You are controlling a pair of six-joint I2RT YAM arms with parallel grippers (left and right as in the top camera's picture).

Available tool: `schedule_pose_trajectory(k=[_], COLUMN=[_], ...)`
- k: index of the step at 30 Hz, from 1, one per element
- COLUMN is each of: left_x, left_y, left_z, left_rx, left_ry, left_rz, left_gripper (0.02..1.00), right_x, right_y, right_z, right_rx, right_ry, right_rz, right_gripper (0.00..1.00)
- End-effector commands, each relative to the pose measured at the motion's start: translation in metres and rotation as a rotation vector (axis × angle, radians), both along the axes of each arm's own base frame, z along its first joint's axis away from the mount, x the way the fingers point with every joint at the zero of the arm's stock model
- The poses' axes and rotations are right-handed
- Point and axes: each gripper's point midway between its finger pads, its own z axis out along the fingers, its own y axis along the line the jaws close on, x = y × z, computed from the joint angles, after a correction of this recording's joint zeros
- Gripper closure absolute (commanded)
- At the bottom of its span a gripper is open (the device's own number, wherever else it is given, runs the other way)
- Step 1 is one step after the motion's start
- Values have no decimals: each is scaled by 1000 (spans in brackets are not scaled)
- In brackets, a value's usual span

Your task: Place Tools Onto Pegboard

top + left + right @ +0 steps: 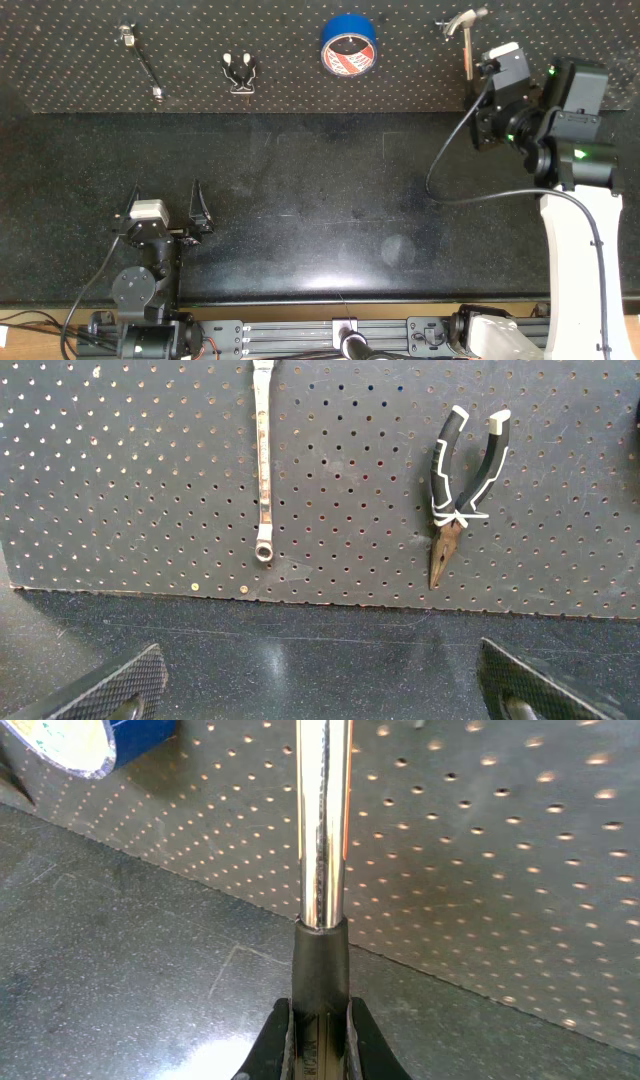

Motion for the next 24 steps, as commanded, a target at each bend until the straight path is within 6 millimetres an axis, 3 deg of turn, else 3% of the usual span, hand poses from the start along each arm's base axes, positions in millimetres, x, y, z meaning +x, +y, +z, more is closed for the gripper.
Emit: schedule_pose_trajectory(k=[1,21,24], left_x=[0,0,0], left_y=[1,1,1], left_z=[0,0,0], left_rx=[-4,-4,-4], left_ry=[-1,-1,-1], left_rz=[10,10,10], left_gripper=[23,23,23], right_x=[9,44,45], right_y=[7,-7,-7], right_z=[-3,-60,-62], right_rx=[14,6,6], right_ry=[-1,109,111], right_rz=[17,-42,-41], right_gripper=[925,925,928])
